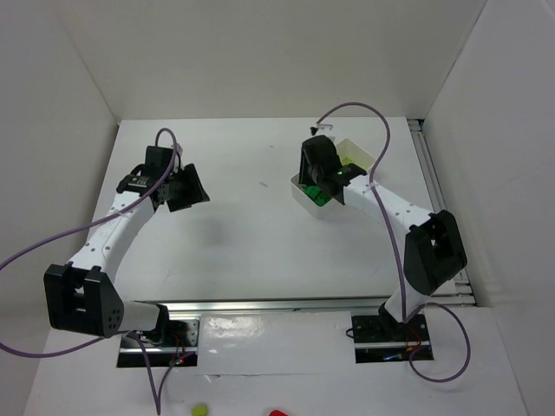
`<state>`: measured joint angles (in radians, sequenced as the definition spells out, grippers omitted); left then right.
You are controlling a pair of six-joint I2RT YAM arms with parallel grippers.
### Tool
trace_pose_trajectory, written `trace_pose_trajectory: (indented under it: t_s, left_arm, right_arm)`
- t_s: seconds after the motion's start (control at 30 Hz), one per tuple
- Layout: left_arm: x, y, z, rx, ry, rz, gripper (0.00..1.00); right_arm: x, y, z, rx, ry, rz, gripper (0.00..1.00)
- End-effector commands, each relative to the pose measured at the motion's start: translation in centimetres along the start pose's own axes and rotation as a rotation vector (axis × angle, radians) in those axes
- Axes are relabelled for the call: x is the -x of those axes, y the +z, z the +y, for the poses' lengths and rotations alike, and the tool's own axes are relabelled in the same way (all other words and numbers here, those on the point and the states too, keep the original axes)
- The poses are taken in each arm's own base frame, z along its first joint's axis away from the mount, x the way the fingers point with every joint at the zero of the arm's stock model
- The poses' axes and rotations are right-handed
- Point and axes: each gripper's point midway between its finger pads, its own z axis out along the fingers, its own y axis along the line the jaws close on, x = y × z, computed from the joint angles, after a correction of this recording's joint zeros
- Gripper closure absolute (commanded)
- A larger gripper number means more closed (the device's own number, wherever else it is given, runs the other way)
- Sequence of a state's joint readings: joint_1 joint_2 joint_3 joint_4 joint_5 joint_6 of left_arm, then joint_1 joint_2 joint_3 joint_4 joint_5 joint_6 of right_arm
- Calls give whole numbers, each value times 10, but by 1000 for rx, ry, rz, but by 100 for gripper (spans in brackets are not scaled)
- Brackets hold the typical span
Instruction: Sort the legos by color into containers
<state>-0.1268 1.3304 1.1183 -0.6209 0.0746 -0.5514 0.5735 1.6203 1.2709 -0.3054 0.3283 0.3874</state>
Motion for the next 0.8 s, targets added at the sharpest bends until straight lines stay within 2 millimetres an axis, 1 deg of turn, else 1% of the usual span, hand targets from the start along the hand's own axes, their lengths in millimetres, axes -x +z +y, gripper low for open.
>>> trace_pose_trajectory:
  t_s: [0.0, 0.03, 0.1, 0.13, 0.17, 0.2, 0.23, 0.3, 0.33, 0.37, 0.4, 0.47, 0.5, 0.57, 0.6, 0.63, 0.67, 0.7, 0.73, 0.77]
  left_arm:
    - [3, -4, -5, -38, 36, -7, 34]
    - [5, -3, -7, -45, 36, -2, 34]
    - [8, -5, -9, -50, 50, -12, 34]
    - [6, -2, -9, -54, 60, 1, 34]
    - [6, -2, -9, -54, 61, 1, 34]
    - [8, -1, -10, -54, 61, 1, 34]
    - [8, -1, -10, -54, 61, 1, 34]
    - [4, 5, -11, -64, 58, 30, 34]
    - [6, 5, -12, -68, 59, 22, 34]
    - [4, 7, -13, -75, 58, 35, 34]
    - [3, 7, -14, -83, 58, 39, 34]
    - [3, 7, -14, -83, 58, 39, 34]
    - [3, 7, -14, -83, 58, 39, 34]
    - [3, 7, -14, -83, 58, 39, 34]
    - [3, 7, -14, -84, 67, 39, 34]
    - [4, 7, -13, -75, 67, 35, 34]
    - [4, 7, -13, -75, 67, 35, 34]
    - [7, 6, -14, -79, 68, 27, 34]
    - [7, 6, -14, -79, 68, 27, 34]
    - [7, 6, -14, -79, 68, 27, 34]
  right_arm:
    - [13, 11, -12, 2, -3, -3, 90]
    - [11, 14, -20, -14, 3, 3, 90]
    - [8, 23, -29, -21, 6, 20, 90]
    - [11, 25, -39, -38, 19, 17, 90]
    - [4, 30, -38, -31, 16, 32, 89]
    - [1, 35, -43, -44, 19, 43, 89]
    - [-3, 35, -45, -47, 17, 52, 88]
    - [-11, 42, -46, -55, 12, 73, 82]
    - [-16, 42, -47, -59, 18, 82, 77]
    - [-16, 42, -47, -59, 18, 82, 68]
    - [-24, 45, -49, -65, 14, 99, 47]
    - [-23, 45, -51, -74, 13, 96, 40]
    - [-20, 43, -50, -71, 25, 87, 38]
    - [-11, 36, -50, -71, 30, 61, 38]
    - [-3, 32, -53, -89, 34, 37, 37]
    - [7, 21, -56, -99, 39, 7, 34]
    - [14, 15, -59, -119, 54, -14, 31]
    - [24, 8, -70, -177, 69, -58, 26]
    - [38, -6, -81, -217, 113, -103, 21]
    - [38, -13, -89, -259, 126, -113, 10]
